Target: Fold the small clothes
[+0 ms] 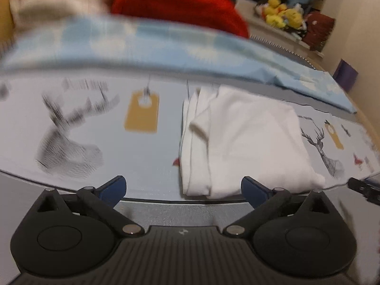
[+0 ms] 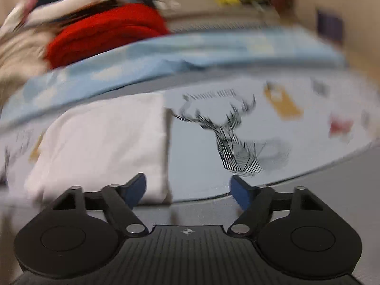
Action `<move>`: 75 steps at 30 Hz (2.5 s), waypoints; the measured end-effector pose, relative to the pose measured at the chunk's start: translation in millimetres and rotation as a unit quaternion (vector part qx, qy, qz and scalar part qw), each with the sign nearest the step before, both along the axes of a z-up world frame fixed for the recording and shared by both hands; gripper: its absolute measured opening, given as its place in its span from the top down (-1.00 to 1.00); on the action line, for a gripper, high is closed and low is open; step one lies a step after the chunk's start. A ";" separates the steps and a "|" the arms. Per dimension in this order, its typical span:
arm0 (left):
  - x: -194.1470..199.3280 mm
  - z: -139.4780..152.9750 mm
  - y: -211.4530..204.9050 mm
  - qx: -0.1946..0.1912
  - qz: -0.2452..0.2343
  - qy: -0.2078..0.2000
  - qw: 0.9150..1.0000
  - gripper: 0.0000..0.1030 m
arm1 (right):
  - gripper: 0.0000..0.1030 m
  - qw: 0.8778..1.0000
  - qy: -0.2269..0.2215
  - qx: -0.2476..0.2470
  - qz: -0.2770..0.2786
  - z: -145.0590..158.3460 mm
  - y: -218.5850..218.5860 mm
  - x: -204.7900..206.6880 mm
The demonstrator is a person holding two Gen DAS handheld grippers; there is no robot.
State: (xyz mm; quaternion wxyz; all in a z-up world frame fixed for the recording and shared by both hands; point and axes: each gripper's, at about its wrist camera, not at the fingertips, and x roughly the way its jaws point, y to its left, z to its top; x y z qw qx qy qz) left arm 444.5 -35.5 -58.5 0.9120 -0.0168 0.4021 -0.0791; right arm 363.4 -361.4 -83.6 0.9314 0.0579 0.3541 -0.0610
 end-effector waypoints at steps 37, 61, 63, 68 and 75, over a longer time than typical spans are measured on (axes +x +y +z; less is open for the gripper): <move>-80.2 -34.6 -62.0 0.087 -0.003 -0.015 0.996 -0.99 | -0.98 0.995 -0.002 -0.101 -0.009 -26.5 93.2 -72.6; -79.2 -38.0 -63.6 0.088 -0.005 -0.010 0.996 -0.99 | -0.98 0.995 0.006 -0.096 -0.008 -29.4 95.3 -70.5; -79.2 -38.2 -63.8 0.088 -0.006 -0.010 0.996 -0.99 | -0.98 0.995 0.006 -0.096 -0.007 -29.3 95.5 -70.7; -79.3 -38.6 -64.2 0.089 -0.008 -0.011 0.996 -0.99 | -0.98 0.995 0.006 -0.095 -0.007 -29.5 95.8 -70.9; -79.9 -39.1 -64.9 0.092 -0.007 -0.012 0.996 -0.99 | -0.98 0.995 0.007 -0.095 -0.004 -29.5 96.4 -71.1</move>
